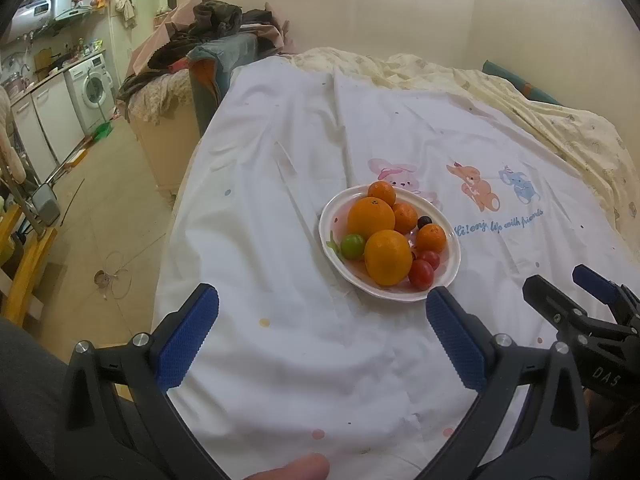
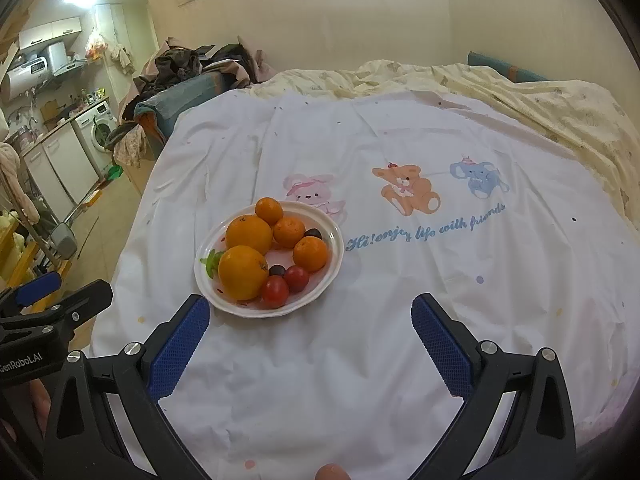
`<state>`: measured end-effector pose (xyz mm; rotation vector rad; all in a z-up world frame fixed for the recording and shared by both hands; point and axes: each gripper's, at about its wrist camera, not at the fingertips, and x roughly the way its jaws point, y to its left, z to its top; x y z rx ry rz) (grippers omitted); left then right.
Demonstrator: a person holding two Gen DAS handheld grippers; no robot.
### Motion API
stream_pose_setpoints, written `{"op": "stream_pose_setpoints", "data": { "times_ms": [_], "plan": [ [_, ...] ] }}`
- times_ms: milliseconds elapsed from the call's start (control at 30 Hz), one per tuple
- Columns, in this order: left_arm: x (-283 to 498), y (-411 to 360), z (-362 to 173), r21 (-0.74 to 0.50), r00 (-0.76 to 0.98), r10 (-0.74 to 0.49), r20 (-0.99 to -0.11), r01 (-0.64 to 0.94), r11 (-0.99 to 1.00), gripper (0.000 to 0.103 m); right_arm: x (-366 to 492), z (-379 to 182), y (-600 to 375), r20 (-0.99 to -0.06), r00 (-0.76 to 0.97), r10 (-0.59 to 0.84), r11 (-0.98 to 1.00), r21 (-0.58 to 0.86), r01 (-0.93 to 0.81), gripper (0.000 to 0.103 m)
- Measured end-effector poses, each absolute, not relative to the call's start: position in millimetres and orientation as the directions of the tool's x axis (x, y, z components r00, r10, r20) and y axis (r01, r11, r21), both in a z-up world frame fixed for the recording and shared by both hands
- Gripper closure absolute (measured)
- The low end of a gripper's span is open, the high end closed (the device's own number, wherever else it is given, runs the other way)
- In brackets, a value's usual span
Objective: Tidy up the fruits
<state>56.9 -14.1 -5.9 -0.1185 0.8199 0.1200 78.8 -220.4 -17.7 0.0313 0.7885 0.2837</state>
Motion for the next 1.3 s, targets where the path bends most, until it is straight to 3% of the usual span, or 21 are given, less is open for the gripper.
{"op": "stream_pose_setpoints", "data": {
  "times_ms": [1300],
  "plan": [
    [54.9,-14.3,-11.1,-0.071,0.659,0.070,-0.749,-0.184,0.980,0.001,82.3,-19.6,-220.7,-0.703,0.663,0.255,0.964,0.131,-0.232,0.000]
  ]
}}
